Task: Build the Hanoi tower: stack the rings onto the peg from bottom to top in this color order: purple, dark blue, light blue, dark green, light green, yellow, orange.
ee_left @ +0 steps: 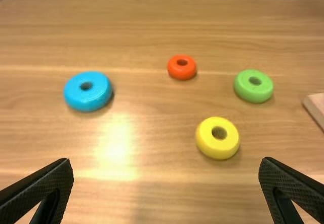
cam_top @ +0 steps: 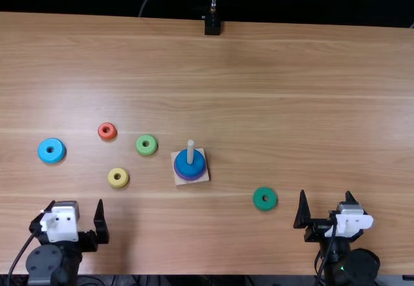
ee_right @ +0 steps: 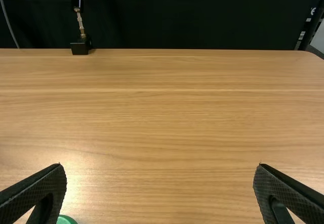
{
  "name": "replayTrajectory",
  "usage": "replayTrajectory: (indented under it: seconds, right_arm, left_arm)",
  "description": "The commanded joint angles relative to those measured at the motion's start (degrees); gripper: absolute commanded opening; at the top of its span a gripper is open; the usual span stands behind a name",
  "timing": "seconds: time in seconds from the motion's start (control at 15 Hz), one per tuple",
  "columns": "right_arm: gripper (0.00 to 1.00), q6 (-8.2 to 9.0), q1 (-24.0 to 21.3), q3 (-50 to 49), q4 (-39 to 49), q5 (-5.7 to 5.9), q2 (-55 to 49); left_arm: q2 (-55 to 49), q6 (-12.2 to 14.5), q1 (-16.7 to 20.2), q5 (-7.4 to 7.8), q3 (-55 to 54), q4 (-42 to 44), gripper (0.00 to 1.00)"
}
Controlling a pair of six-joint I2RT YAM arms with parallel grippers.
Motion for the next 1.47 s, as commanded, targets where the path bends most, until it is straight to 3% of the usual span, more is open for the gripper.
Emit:
replayTrajectory:
  seconds: [0.0, 0.27, 0.53, 0.67, 0.93, 1.0, 1.4]
  right_arm:
    - [1.00, -0.09, -0.73, -3.59, -3.90, -0.08, -0.73]
    - [1.00, -0.09, -0.73, -3.59, -3.90, -0.08, -0.73]
    - [1.00, -0.09, -0.73, -3.59, -3.90, -0.08, -0.73]
    - [1.00, -0.09, -0.73, -3.59, -3.90, -0.08, -0.73]
    - [1.00, -0.09, -0.73, -3.59, -3.90, -0.08, -0.73]
    - [1.00, -0.09, -0.73, -3.59, -3.90, -0.08, -0.73]
    - [1.00, -0.09, -0.73, -3.59, -3.90, -0.08, -0.73]
  left_arm:
    - [4.59, 0.61, 1.69, 0.03, 5.94, -0.27, 1.00]
    - [19.89, -0.02, 4.94, -0.60, 20.97, -7.23, 1.00]
    - [35.97, -0.44, 14.70, -0.92, 37.14, -19.14, 1.00]
    - [45.20, -0.55, 17.07, -0.81, 42.15, -26.42, 1.00]
    - [61.64, -0.12, 17.78, -1.34, 53.75, -41.82, 1.00]
    - [65.33, -0.12, 17.78, -2.39, 57.09, -43.82, 1.00]
    - [90.20, 0.93, 17.16, -2.92, 70.98, -44.25, 1.00]
